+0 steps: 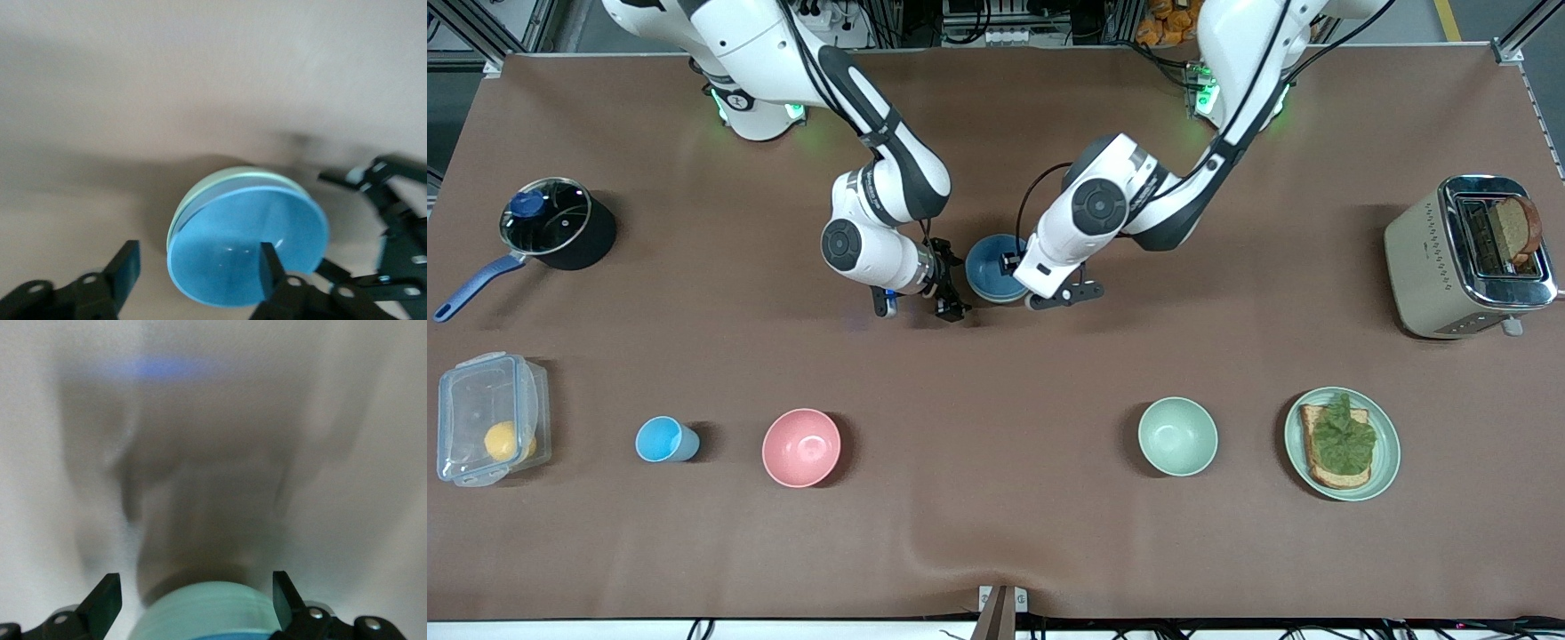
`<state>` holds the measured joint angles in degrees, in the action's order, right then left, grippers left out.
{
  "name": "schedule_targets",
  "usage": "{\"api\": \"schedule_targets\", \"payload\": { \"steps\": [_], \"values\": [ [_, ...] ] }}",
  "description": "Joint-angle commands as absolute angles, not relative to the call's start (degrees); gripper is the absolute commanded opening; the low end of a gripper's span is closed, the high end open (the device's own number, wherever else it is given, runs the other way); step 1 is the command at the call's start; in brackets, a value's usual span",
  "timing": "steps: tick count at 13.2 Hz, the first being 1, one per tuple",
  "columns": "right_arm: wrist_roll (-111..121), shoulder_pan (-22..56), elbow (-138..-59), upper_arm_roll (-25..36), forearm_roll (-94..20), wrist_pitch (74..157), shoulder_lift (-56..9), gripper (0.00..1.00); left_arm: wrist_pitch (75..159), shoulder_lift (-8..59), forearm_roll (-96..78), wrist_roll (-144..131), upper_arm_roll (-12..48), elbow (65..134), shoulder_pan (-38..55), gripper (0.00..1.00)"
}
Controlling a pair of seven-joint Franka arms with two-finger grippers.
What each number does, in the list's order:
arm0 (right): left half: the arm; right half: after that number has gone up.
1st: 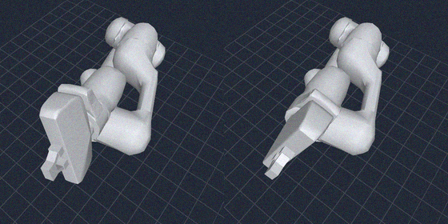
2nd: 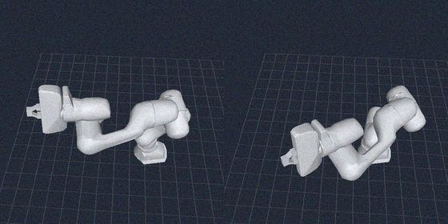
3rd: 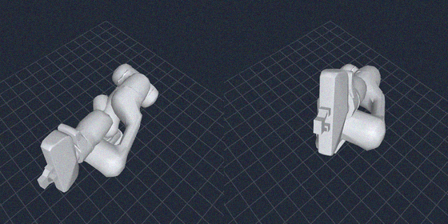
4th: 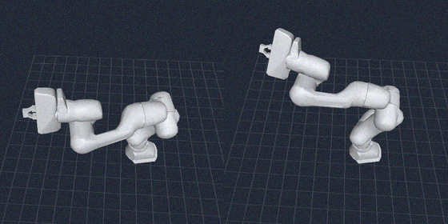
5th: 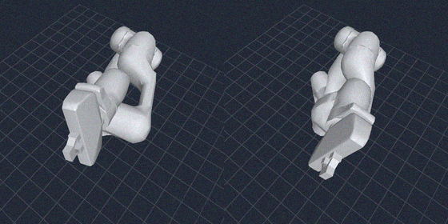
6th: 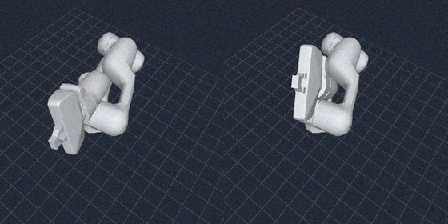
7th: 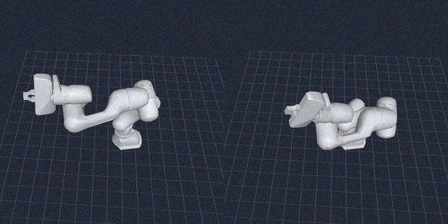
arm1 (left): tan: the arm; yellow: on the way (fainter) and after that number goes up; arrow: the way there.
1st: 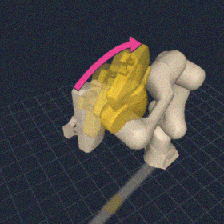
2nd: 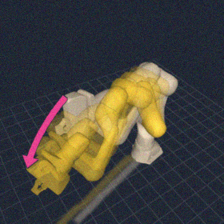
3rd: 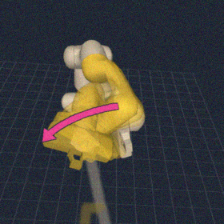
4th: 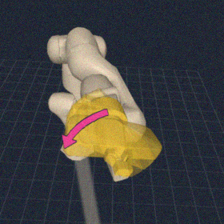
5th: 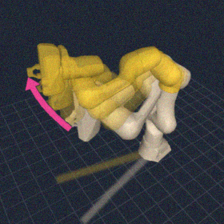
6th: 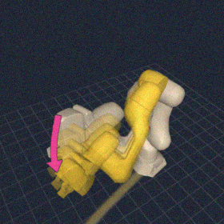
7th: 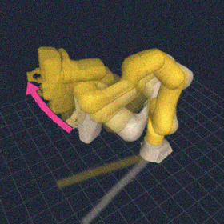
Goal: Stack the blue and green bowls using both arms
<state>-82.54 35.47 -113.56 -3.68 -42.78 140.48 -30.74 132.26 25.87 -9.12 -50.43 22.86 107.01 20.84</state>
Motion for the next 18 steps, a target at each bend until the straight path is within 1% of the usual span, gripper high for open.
{"api": "schedule_targets", "payload": {
  "steps": [1, 3, 4, 7, 9, 11, 12, 13, 16, 17, 18],
  "values": [
    [-75.3, 31.8, -116.2, -0.2, -42.3, 128.7, -24.4, 1.00, 127.1, 16.1, -8.2, -51.4, 22.7, 108.5, 16.3, 1.00],
    [-74.4, 31.7, -116.7, 3.1, -35.9, 124.8, -22.5, 1.00, 122.9, 11.4, -4.2, -50.9, 22.9, 107.2, 12.3, 1.00],
    [-73.7, 31.4, -116.5, 4.7, -33.6, 121.8, -21.9, 1.00, 119.4, 9.9, -3.3, -50.8, 22.9, 105.7, 10.9, 1.00],
    [-70.9, 30.1, -115.8, 8.1, -30.4, 115.5, -20.0, 1.00, 108.8, 9.0, -1.1, -50.2, 22.8, 98.1, 7.9, 1.00],
    [-64.8, 27.7, -115.8, 10.9, -30.3, 110.8, -19.1, 1.00, 104.3, 8.8, -0.8, -49.9, 22.8, 94.2, 5.6, 1.00],
    [-56.7, 26.1, -115.3, 13.4, -28.8, 107.8, -18.5, 1.00, 101.1, 8.4, -0.8, -48.0, 22.8, 91.6, 3.7, 1.00],
    [-53.6, 24.9, -114.1, 14.8, -26.7, 105.8, -18.5, 1.00, 99.7, 7.9, -0.7, -46.1, 22.9, 91.3, 3.4, 1.00],
    [-49.7, 22.3, -112.9, 14.9, -24.2, 103.6, -18.9, 1.00, 98.6, 7.2, -0.7, -43.6, 22.6, 91.2, 3.3, 1.00],
    [-33.1, 13.8, -109.4, 14.9, -17.7, 99.3, -18.6, 1.00, 98.3, 5.5, -1.3, -36.9, 22.2, 90.5, -1.7, 1.00],
    [-29.3, 11.4, -107.2, 14.9, -16.4, 97.3, -18.5, 1.00, 97.0, 5.2, -1.3, -34.7, 21.8, 90.4, -2.1, 1.00],
    [-26.4, 10.1, -104.4, 14.8, -14.1, 95.6, -18.5, 1.00, 95.5, 5.0, -1.3, -32.3, 20.1, 89.9, -2.4, 1.00]
  ]
}}
